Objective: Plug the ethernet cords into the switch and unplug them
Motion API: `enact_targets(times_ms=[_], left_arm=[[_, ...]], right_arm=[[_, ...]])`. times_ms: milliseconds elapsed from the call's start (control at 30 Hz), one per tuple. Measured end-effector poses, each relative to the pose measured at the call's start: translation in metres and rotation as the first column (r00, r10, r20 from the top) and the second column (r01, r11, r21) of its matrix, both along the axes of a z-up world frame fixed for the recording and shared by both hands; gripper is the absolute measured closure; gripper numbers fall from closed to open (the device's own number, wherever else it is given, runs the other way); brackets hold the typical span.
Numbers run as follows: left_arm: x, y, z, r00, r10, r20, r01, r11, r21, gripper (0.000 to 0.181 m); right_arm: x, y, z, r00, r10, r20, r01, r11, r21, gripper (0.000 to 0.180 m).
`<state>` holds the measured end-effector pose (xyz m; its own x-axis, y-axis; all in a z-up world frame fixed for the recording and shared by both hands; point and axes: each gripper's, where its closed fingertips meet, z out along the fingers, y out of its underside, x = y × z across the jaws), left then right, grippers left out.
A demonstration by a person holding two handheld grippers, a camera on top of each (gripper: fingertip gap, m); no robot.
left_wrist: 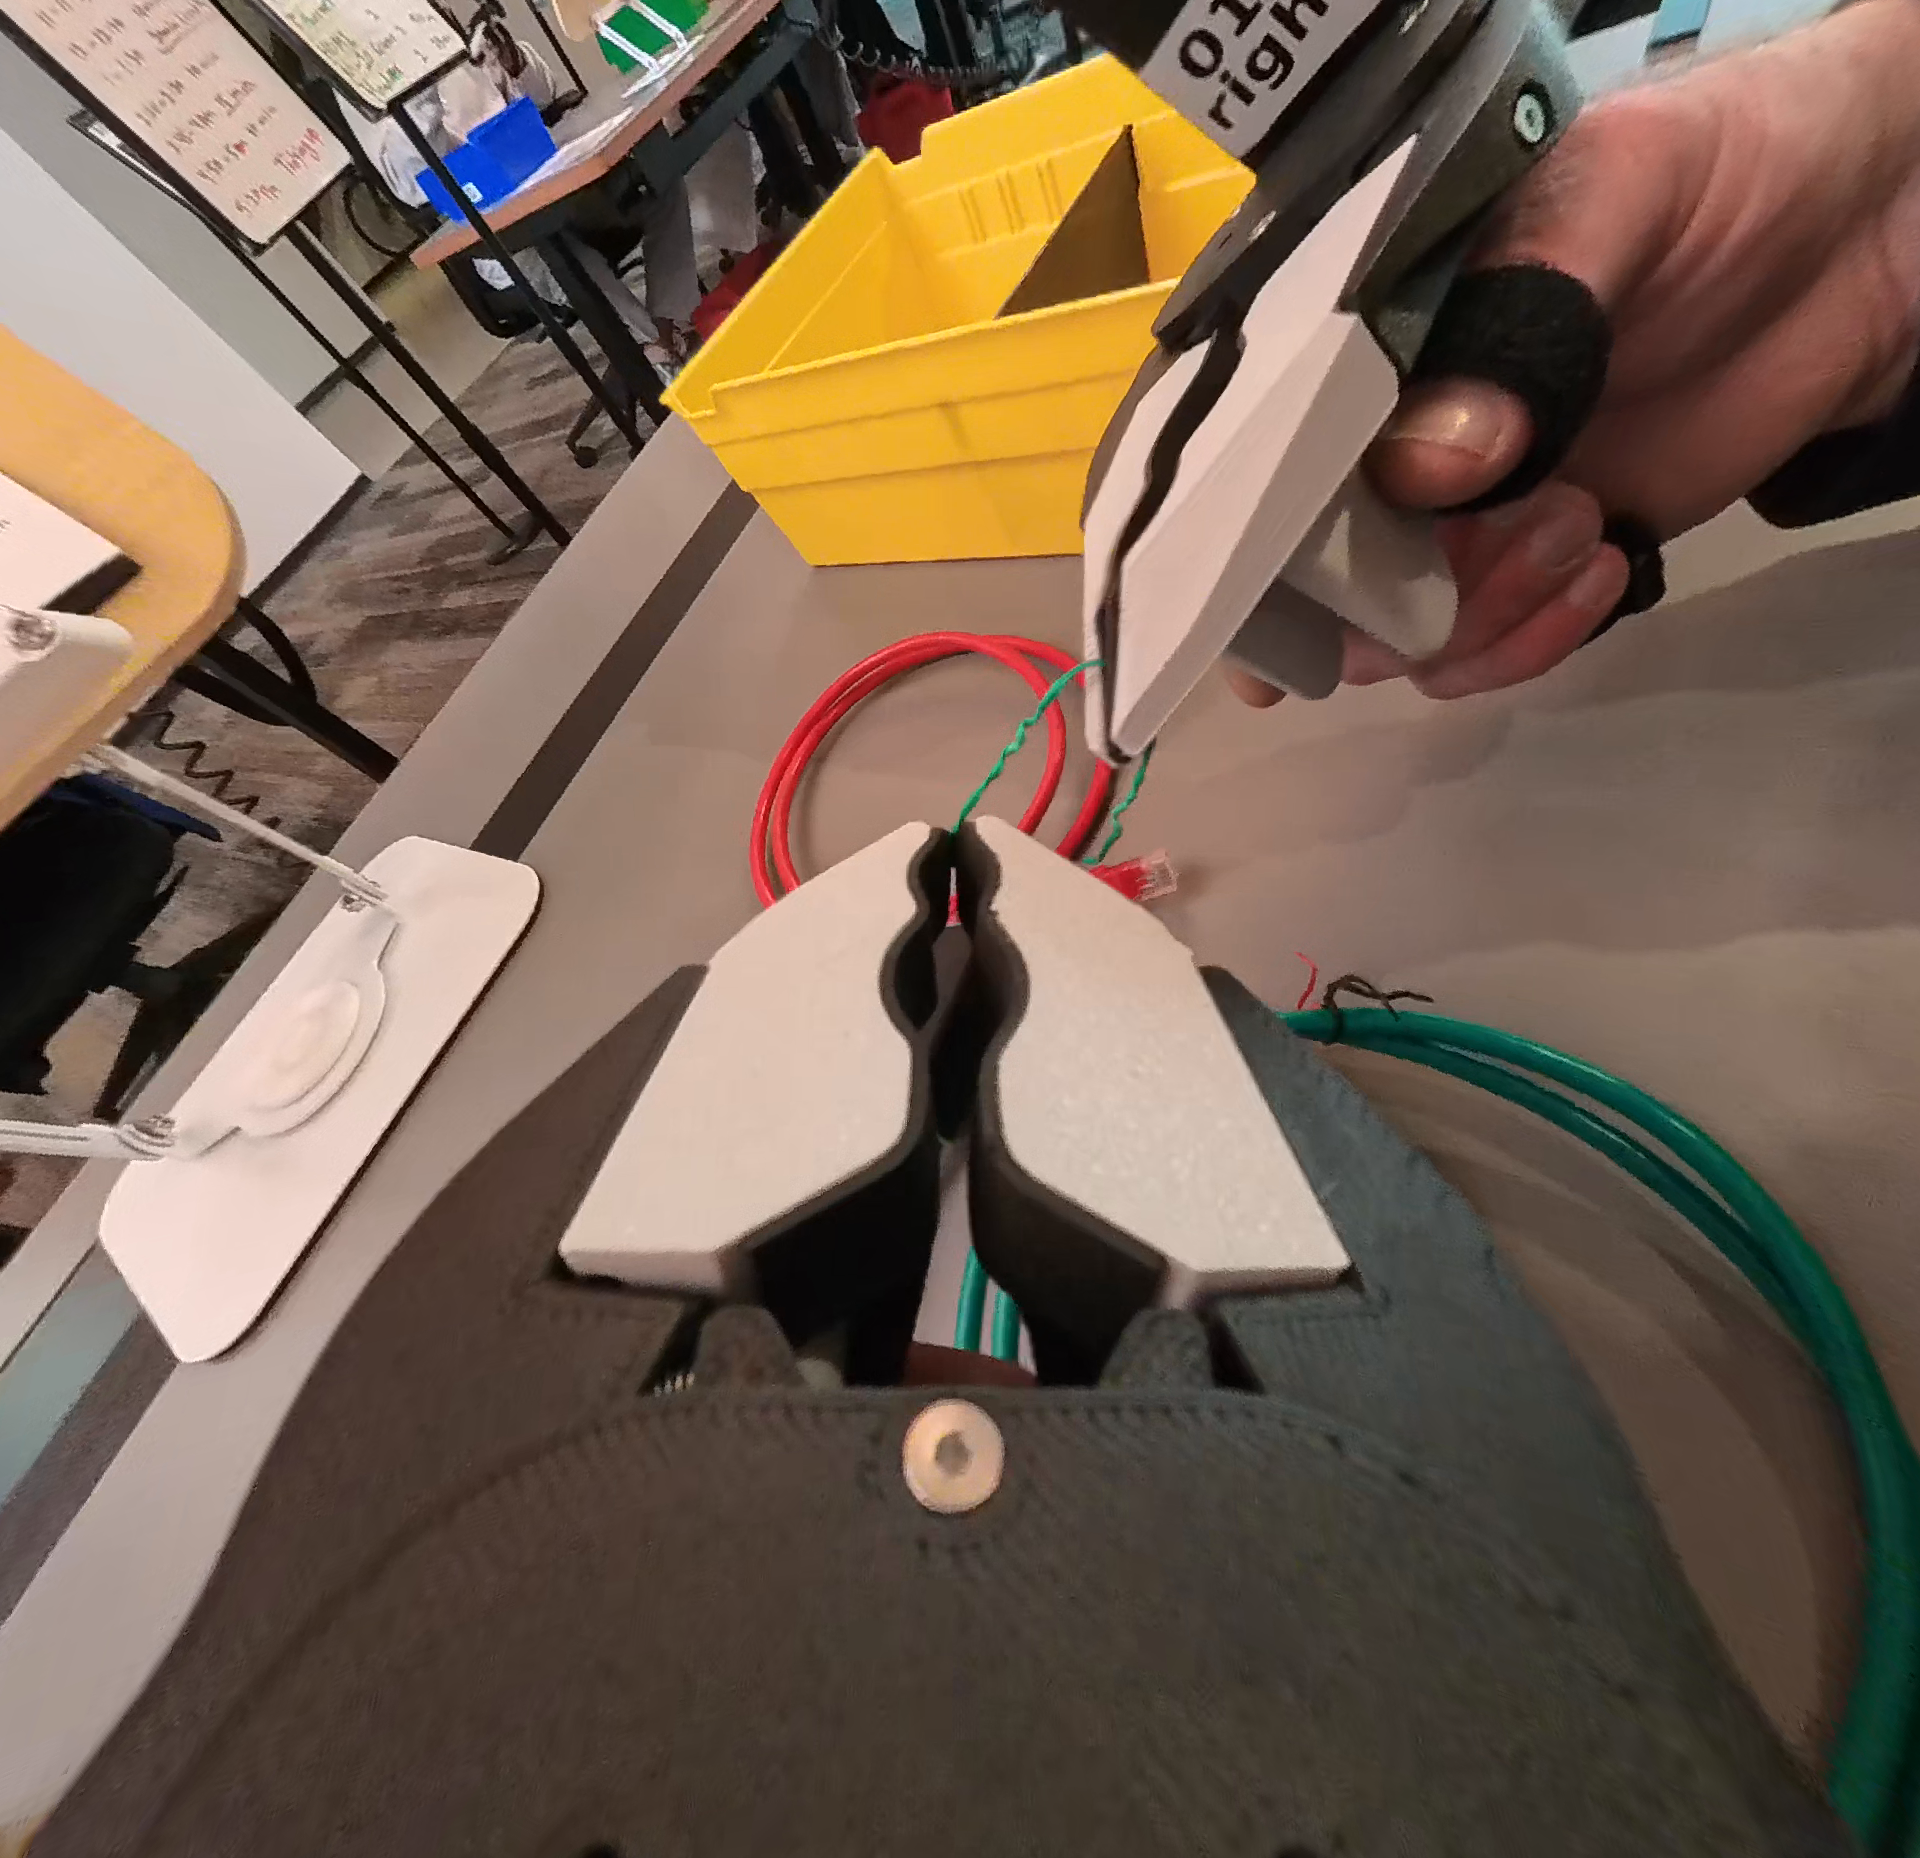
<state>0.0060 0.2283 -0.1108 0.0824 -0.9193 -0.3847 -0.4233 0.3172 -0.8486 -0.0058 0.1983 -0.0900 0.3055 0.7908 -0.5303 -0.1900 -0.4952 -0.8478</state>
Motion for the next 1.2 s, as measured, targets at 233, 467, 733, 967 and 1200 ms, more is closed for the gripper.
enact_targets(times_ms=[233, 467, 733, 967, 1200], left_arm=[[0.001, 0.000, 0.003, 1.000, 0.016, 0.010, -0.016, 0.999, -0.039, 0.180], [0.004, 0.006, 0.005, 0.993, 0.095, 0.074, -0.077, 0.972, -0.221, 0.180], [0.004, 0.012, 0.008, 0.980, 0.162, 0.118, -0.117, 0.941, -0.319, 0.180], [0.006, 0.011, 0.004, 0.978, 0.177, 0.107, -0.138, 0.944, -0.299, 0.180], [0.008, 0.008, 0.004, 0.980, 0.167, 0.108, -0.127, 0.945, -0.301, 0.180]], right_arm=[[0.005, 0.006, 0.005, 0.998, -0.051, -0.029, 0.052, 0.999, 0.010, 0.169], [0.007, 0.013, 0.005, 0.981, -0.156, 0.114, 0.142, 0.982, 0.122, 0.158], [0.005, 0.013, 0.001, 0.969, -0.174, 0.177, 0.145, 0.976, 0.162, 0.158], [0.003, 0.014, 0.003, 0.962, -0.198, 0.190, 0.163, 0.969, 0.185, 0.166], [0.004, 0.015, 0.005, 0.961, -0.208, 0.182, 0.174, 0.967, 0.187, 0.180]])
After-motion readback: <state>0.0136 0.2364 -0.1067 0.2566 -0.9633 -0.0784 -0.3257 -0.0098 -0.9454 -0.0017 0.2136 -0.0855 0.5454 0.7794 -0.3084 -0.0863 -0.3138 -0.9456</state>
